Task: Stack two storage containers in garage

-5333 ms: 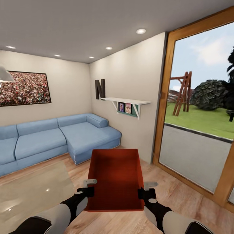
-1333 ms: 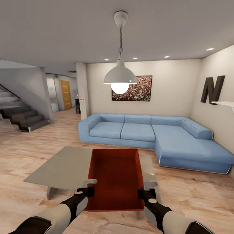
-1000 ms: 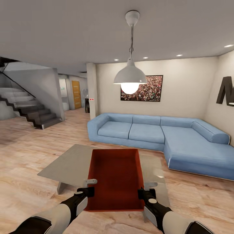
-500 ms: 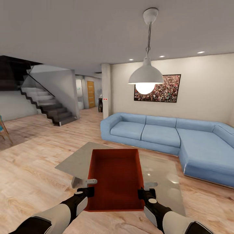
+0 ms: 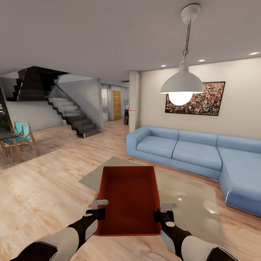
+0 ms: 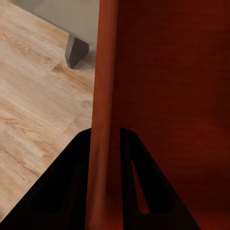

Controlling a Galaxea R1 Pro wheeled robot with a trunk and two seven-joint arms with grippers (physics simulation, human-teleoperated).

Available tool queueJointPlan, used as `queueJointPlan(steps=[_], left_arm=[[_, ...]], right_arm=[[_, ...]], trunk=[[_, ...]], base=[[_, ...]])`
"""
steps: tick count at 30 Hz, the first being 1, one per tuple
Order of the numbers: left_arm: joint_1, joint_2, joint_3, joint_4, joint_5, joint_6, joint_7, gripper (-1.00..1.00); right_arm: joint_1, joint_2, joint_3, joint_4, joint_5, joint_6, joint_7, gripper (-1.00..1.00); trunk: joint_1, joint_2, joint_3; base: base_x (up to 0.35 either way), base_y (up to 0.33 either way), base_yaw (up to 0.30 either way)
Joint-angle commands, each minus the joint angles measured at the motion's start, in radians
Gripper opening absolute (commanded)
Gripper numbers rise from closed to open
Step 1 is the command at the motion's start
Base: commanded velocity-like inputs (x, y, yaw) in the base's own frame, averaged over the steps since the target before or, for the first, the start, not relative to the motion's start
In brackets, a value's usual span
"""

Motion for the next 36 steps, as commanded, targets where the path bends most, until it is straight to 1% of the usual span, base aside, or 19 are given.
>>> queueJointPlan(steps=[1,36], left_arm=[[-0.002,0.002,0.066,-0.002,-0.002,-0.018,0.081,-1.00],[-0.002,0.002,0.066,-0.003,-0.002,-0.018,0.081,-1.00]], right_arm=[[0.000,0.000,0.022,-0.001,-0.010,0.003,0.006,-1.00],[0.000,0.000,0.022,-0.001,-0.010,0.003,0.008,-1.00]], trunk=[[0.000,-0.002,-0.002],[0.000,-0.002,-0.002]], base=[[0.000,0.000,0.284],[0.000,0.000,0.287]])
